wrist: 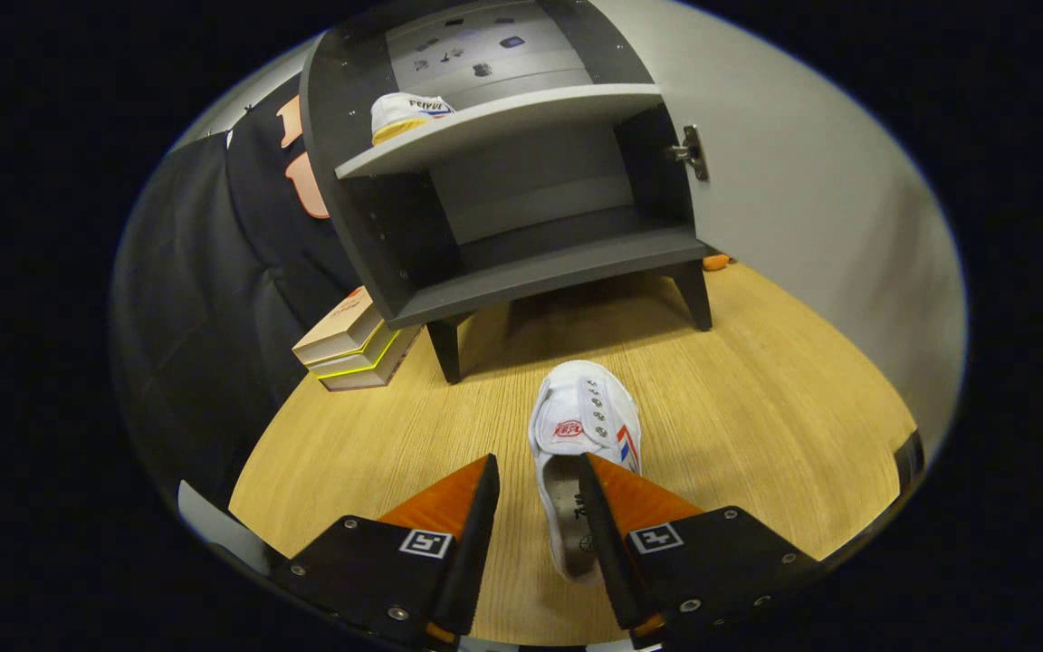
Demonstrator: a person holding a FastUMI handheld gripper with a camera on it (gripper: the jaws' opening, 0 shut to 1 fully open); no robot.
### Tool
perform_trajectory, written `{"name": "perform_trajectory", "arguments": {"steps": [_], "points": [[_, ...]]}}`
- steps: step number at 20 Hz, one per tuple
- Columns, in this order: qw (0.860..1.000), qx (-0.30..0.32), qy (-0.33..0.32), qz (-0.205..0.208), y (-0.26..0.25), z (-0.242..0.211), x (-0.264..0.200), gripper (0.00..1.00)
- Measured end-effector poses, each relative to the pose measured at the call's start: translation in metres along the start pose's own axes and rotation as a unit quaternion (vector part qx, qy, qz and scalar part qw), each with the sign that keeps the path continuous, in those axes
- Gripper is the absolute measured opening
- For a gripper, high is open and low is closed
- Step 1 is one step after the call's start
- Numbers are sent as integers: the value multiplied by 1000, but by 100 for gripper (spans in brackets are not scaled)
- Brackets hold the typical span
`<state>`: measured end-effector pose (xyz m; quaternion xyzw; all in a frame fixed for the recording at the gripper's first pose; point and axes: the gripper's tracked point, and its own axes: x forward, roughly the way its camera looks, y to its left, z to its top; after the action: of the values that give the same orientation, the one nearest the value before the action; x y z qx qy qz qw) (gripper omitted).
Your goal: Open the shoe cabinet door, grab the shoes and put them into the shoe cabinet, then close the shoe cabinet door.
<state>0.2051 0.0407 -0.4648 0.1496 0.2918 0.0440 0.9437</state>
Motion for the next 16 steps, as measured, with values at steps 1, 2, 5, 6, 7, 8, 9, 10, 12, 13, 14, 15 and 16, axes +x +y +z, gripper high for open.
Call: {"name": "perform_trajectory", "arguments": {"steps": [1, 2, 5, 6, 7, 8, 9, 10, 12, 13, 14, 15, 16], "points": [[1000, -1, 8, 1, 1, -7, 9, 54], [1000, -5, 15, 1, 2, -13, 16, 52], [1000, 1, 15, -3, 5, -15, 39, 44], [1000, 5, 11, -9, 3, -12, 47, 43], [1000, 5, 12, -20, -1, -12, 54, 38], [999, 2, 10, -34, -6, -11, 60, 34], [999, 2, 8, -44, -10, -9, 62, 24], [999, 9, 6, -42, -9, -8, 64, 17], [999, 10, 11, -40, -7, -9, 62, 7], [999, 8, 13, -39, -6, -8, 64, 5], [999, 10, 11, -37, -7, -6, 63, 4], [999, 18, 11, -36, -6, -4, 62, 2], [999, 23, 10, -35, -7, -2, 60, 2]]}}
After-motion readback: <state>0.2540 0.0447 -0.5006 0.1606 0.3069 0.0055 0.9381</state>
